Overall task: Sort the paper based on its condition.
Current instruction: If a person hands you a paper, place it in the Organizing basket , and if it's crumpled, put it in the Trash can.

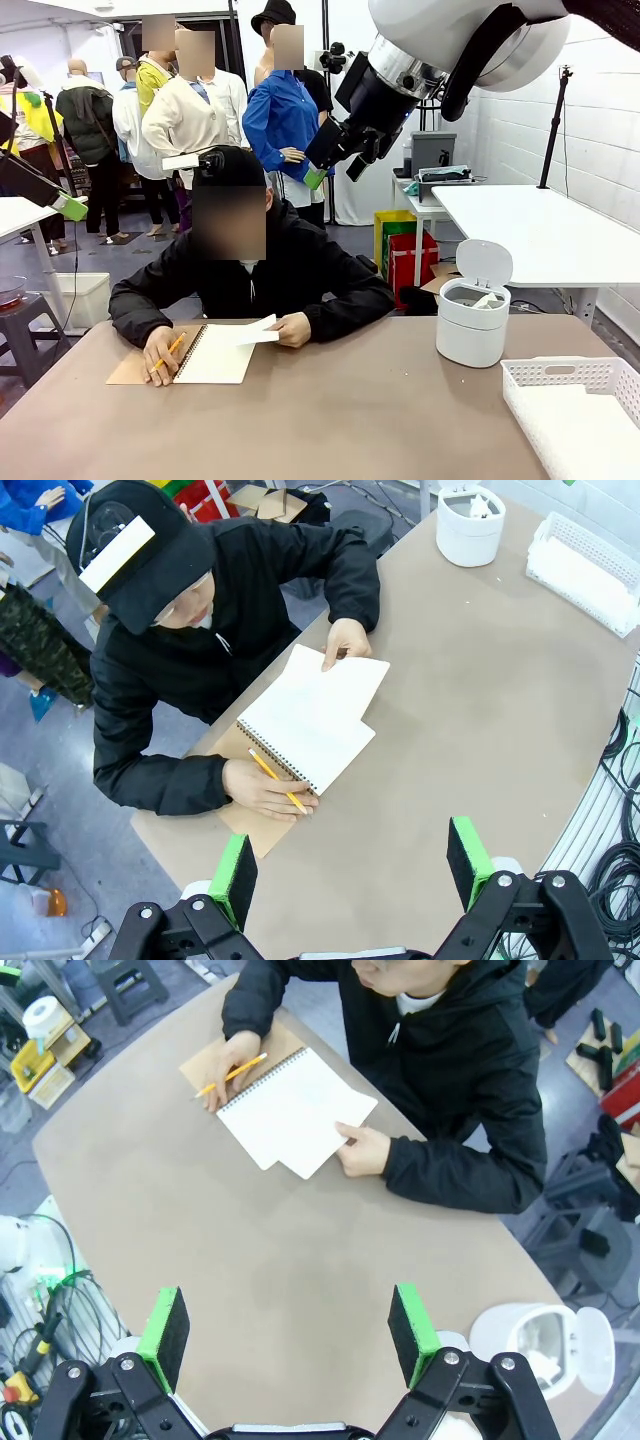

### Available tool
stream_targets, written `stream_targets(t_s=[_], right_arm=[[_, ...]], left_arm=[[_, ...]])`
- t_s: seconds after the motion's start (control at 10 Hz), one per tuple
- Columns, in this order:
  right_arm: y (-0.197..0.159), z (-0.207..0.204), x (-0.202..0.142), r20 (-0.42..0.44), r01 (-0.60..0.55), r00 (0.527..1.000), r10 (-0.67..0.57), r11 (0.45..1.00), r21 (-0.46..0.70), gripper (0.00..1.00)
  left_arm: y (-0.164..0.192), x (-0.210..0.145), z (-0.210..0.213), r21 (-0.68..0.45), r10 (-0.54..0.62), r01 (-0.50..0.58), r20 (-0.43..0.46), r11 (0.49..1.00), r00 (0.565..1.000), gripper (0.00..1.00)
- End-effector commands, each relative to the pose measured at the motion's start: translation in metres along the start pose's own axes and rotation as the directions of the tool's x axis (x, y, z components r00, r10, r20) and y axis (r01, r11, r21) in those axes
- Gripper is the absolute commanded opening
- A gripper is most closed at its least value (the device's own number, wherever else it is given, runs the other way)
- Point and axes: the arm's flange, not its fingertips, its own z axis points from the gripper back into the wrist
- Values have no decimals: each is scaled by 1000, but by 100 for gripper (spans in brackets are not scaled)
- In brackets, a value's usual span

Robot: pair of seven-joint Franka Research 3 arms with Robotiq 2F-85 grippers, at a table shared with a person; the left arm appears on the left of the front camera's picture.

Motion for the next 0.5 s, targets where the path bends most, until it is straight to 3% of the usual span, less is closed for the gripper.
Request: stream_targets(t_s=[0.0,0.4], right_arm=[[-2,0,0,1,3,1000,-3,1000,-2,100],[-2,0,0,1,3,1000,-3,1000,-2,100]], left_arm=[[1,-1,0,3,3,-3,5,1000,1000,100],[1,-1,0,3,3,-3,5,1000,1000,100]])
